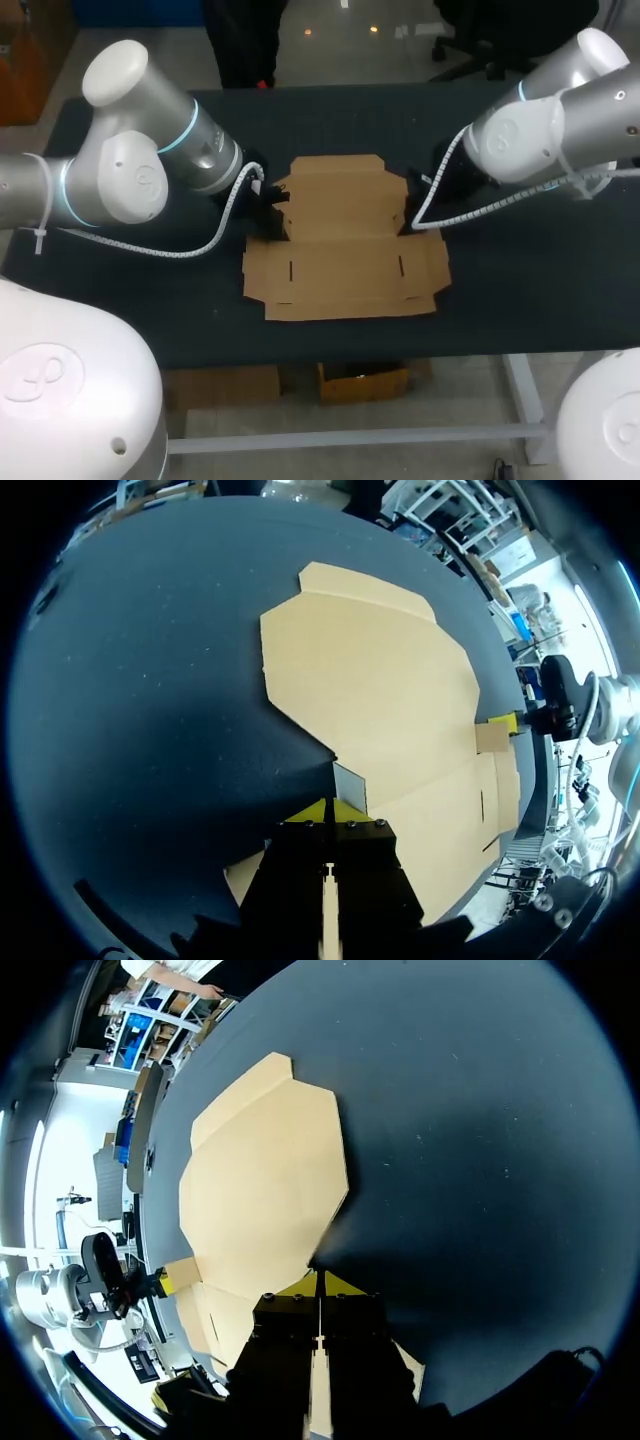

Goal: Assemble the packaging by folding the flat box into shape, placing the metal phone stand inside, and closing the box properly

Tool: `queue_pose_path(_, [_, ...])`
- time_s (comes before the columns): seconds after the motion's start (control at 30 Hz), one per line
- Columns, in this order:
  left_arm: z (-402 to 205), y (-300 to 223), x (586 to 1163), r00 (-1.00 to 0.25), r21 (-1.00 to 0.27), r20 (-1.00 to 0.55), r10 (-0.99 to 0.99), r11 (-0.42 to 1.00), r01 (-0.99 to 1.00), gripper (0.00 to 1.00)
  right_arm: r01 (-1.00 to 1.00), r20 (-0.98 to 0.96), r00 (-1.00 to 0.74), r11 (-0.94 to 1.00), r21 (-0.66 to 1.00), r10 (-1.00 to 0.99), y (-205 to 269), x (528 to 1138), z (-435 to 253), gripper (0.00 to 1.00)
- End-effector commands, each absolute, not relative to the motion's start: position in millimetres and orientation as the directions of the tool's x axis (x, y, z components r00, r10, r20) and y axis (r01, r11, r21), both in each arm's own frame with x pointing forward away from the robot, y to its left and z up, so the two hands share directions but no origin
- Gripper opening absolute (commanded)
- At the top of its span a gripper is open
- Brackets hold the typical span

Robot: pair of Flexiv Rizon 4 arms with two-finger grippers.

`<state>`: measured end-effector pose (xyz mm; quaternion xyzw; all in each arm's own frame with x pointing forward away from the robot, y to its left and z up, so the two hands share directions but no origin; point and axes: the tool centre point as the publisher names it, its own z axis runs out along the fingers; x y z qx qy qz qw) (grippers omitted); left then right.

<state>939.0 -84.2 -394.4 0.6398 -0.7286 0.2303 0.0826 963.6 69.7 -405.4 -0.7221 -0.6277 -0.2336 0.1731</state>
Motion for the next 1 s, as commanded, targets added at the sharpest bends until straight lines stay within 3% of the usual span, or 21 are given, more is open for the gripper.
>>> queue_pose_path(0.03, [-393,-86,938,-0.165,-0.23,0.406,-0.899,0.075,-0.97,0.0,0.989,0.554,0.106,-0.144,0.026,0.826,71,973,-408,0.0])
queue_pose_path(1.0, [-398,-69,948,-0.111,-0.211,0.411,-0.905,0.024,-0.977,0.0,0.986,0.576,0.128,-0.164,0.011,0.807,57,969,-415,0.0])
